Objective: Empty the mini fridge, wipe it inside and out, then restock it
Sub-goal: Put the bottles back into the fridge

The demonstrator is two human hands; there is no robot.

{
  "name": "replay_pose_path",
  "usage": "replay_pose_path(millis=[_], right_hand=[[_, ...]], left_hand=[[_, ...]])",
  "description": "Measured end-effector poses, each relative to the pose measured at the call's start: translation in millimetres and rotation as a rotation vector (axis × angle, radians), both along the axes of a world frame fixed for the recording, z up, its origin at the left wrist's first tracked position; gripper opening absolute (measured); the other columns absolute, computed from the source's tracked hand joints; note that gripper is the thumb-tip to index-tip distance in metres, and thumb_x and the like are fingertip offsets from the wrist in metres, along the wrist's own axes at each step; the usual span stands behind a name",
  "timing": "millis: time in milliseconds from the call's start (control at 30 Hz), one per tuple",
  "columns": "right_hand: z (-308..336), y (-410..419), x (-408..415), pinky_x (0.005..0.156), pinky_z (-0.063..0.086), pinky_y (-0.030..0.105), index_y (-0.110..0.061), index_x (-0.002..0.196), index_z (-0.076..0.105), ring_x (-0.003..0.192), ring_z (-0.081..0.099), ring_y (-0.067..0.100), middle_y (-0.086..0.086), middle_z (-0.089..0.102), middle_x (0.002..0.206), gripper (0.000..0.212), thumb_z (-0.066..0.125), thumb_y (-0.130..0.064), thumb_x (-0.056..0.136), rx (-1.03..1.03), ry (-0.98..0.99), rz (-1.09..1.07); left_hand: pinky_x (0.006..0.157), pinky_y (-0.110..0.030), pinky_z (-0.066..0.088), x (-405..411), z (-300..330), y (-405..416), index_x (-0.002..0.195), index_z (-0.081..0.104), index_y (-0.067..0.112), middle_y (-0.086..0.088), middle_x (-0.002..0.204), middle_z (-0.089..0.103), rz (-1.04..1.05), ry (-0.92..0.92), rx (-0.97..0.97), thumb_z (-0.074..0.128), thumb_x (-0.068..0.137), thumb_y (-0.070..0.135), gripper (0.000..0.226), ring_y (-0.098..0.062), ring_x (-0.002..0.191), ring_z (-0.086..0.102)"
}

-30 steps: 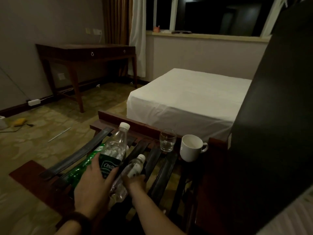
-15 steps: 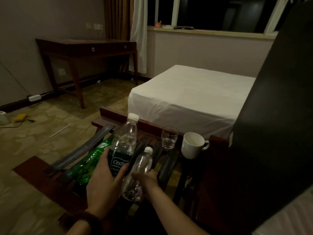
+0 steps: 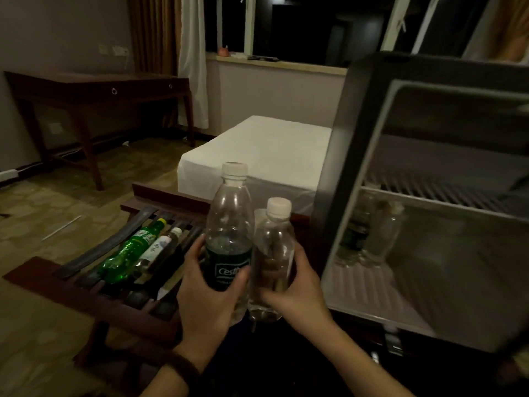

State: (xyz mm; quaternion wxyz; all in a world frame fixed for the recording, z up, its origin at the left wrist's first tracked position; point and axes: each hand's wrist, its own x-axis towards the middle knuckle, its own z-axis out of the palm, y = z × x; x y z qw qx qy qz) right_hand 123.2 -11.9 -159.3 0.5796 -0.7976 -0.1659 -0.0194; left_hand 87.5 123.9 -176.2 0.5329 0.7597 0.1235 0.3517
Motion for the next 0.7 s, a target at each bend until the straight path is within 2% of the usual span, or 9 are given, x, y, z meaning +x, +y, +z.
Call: replay_pose_path(millis=[33,100,167,233,300,400,500,633,700], right_hand=[[2,-15,-11,0.079,0.039,0.000,-0.053,0.121,0.036,0.103,0.049,-0.020,-0.032,0.055,0.110,0.083,0.085,-0.022,0.061,0.012,-0.021,-0.023],[2,-48,-30,0.079,0.042,0.004,-0.039,0.128,0.041,0.105,0.053,-0.013,-0.029,0.059,0.110,0.083,0.085,-0.017,0.061,0.037,-0.059,-0.104],[4,-79,-43,0.075,0.044,0.007,-0.031,0.121,0.048,0.099,0.057,-0.010,-0.024,0.062,0.103,0.075,0.085,-0.013,0.059,0.023,-0.086,-0.204],[6,-109,-50,0.075,0.046,0.010,-0.035,0.113,0.047,0.097,0.057,-0.007,-0.021,0.061,0.102,0.071,0.085,-0.011,0.058,0.015,-0.101,-0.288],[7,-139,-49,0.074,0.045,0.014,-0.032,0.111,0.046,0.092,0.057,-0.004,-0.019,0.059,0.101,0.069,0.084,-0.010,0.058,0.010,-0.082,-0.366],[-1,-178,-38,0.071,0.045,0.022,-0.021,0.118,0.046,0.088,0.058,0.009,-0.009,0.061,0.097,0.070,0.084,-0.011,0.060,-0.004,-0.048,-0.498],[-18,-212,-18,0.071,0.043,0.027,-0.017,0.114,0.046,0.090,0.058,0.018,-0.002,0.060,0.098,0.065,0.082,-0.008,0.062,0.002,-0.027,-0.623],[-39,-243,16,0.069,0.038,0.026,-0.018,0.107,0.044,0.091,0.057,0.020,-0.003,0.057,0.095,0.048,0.077,-0.010,0.072,0.038,-0.024,-0.730],[-49,-254,37,0.072,0.040,0.028,-0.012,0.108,0.047,0.096,0.059,0.027,0.001,0.059,0.099,0.040,0.073,-0.012,0.077,0.030,0.046,-0.789]], left_hand=[[0.088,-0.023,0.040,-7,2,-12,0.129,0.040,0.029,0.012,0.116,0.050,-0.019,-0.005,0.005,0.084,0.057,0.032,0.085,-0.013,0.108,0.053],[0.092,-0.027,0.041,-19,7,-39,0.126,0.041,0.039,0.013,0.121,0.053,-0.112,-0.014,-0.009,0.085,0.050,0.036,0.088,-0.009,0.112,0.053],[0.094,-0.027,0.043,-26,12,-67,0.119,0.040,0.049,0.012,0.124,0.055,-0.221,0.001,-0.018,0.085,0.048,0.038,0.085,-0.005,0.112,0.053],[0.094,-0.026,0.045,-27,14,-97,0.115,0.039,0.054,0.014,0.123,0.056,-0.323,0.013,0.018,0.084,0.050,0.040,0.080,-0.001,0.112,0.053],[0.091,-0.020,0.045,-21,15,-127,0.112,0.039,0.059,0.019,0.117,0.057,-0.412,0.037,0.034,0.080,0.051,0.048,0.075,0.004,0.109,0.053],[0.086,-0.007,0.041,-5,8,-170,0.110,0.041,0.054,0.025,0.111,0.056,-0.543,0.070,0.002,0.083,0.057,0.038,0.069,0.011,0.106,0.051],[0.089,-0.010,0.042,20,-4,-213,0.112,0.042,0.044,0.016,0.116,0.057,-0.660,0.109,-0.048,0.080,0.067,0.023,0.063,0.008,0.109,0.050],[0.093,-0.015,0.044,50,-27,-260,0.115,0.036,0.043,0.010,0.116,0.055,-0.727,0.180,-0.133,0.072,0.075,0.013,0.062,-0.004,0.112,0.053],[0.092,-0.008,0.039,68,-34,-277,0.119,0.034,0.039,0.013,0.120,0.050,-0.712,0.185,-0.131,0.071,0.076,0.010,0.063,0.002,0.113,0.048]])
